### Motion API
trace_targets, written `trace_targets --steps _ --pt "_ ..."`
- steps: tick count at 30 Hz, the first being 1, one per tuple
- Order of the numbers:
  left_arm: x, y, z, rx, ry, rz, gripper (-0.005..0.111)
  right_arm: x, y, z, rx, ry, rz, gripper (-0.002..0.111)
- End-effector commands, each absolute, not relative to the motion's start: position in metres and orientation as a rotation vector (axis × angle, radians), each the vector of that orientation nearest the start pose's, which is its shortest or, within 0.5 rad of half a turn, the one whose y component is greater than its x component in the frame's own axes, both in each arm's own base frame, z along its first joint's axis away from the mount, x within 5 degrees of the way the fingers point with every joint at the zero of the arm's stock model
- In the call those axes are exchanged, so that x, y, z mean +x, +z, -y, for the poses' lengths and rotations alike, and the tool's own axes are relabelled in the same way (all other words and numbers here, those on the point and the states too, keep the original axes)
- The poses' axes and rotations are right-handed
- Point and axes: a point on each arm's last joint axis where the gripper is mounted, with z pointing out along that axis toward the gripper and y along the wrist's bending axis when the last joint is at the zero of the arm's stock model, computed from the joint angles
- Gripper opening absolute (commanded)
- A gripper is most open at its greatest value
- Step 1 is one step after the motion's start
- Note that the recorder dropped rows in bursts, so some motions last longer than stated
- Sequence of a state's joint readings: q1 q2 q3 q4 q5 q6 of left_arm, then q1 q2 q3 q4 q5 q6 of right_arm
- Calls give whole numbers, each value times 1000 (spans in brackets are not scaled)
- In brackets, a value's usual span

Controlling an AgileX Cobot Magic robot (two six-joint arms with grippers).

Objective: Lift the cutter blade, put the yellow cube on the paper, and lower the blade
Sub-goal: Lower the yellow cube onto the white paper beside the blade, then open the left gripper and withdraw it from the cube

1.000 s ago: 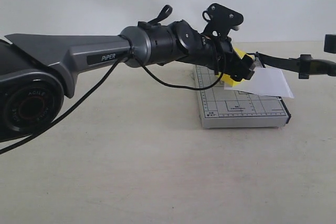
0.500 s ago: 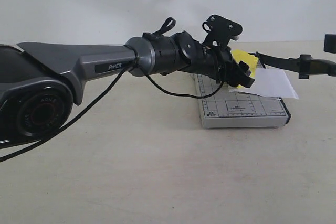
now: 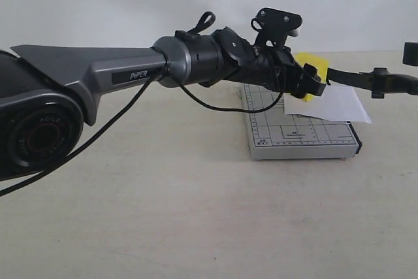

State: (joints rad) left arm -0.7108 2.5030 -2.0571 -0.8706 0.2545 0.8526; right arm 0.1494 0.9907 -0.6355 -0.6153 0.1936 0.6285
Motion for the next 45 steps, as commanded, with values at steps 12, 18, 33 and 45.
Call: trace_targets --steps 12,18,33,45 --pt "411 128 396 965 -593 -1951 39 206 300 -21 -37 17 -1990 0" --pt "412 130 397 935 -571 -1932 77 206 300 -21 -37 17 -1990 0" --pt "397 210 391 1014 -644 -1875 51 206 300 -21 -45 12 -1989 0" --pt "403 241 318 1221 -141 -2186 5 206 298 -20 -38 1 -2004 0"
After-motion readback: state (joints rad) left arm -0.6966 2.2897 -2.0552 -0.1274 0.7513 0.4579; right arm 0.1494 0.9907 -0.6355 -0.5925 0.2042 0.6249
